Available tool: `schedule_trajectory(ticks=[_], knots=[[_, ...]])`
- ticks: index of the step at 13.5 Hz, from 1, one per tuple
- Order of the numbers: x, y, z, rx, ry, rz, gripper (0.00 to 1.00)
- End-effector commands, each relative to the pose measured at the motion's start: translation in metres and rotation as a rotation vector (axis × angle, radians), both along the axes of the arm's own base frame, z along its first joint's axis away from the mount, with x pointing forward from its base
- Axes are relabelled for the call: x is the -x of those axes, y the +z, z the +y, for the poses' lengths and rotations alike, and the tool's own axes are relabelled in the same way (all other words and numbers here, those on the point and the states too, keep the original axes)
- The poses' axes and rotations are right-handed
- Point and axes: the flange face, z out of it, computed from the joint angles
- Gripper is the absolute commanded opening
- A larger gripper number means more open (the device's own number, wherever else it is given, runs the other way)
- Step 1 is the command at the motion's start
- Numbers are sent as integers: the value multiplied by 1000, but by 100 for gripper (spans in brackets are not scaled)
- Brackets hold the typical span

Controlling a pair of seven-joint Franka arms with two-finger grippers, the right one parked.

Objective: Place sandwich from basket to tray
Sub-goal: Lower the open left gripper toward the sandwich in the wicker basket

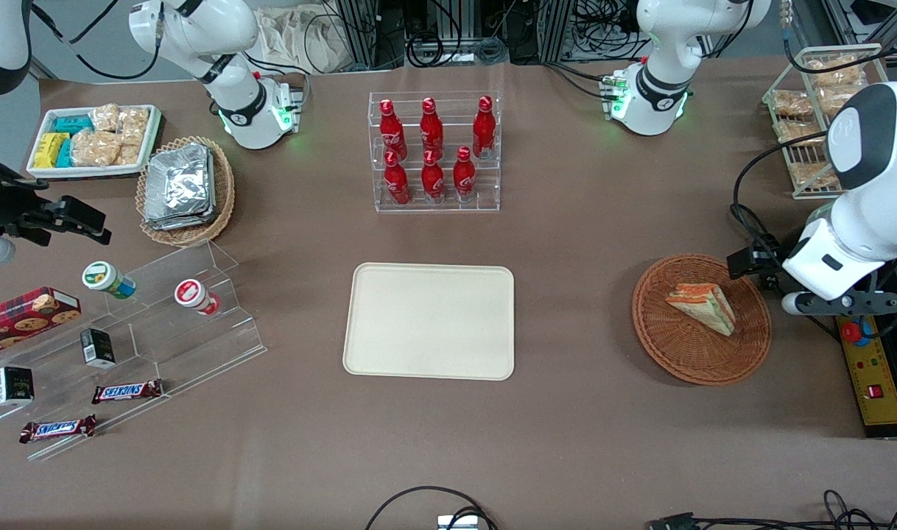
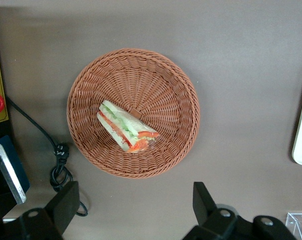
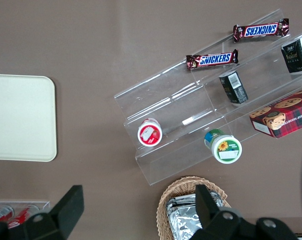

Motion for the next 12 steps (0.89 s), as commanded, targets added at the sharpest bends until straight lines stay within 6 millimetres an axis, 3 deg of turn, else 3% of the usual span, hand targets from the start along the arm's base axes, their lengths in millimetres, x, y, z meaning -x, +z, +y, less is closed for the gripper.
schedule_trajectory(ticks=[1,4,5,7,9,12], knots=[[-2,3,0,-13,3,12,100],[-10,-8,8,-14,13,16,100],[-15,-27,11,-26,14,44,100],[-19,-37,15,-55,125,13,100],[-18,-77,25,-71,394,-21,100],[1,-155,23,-52,711,-116,100]])
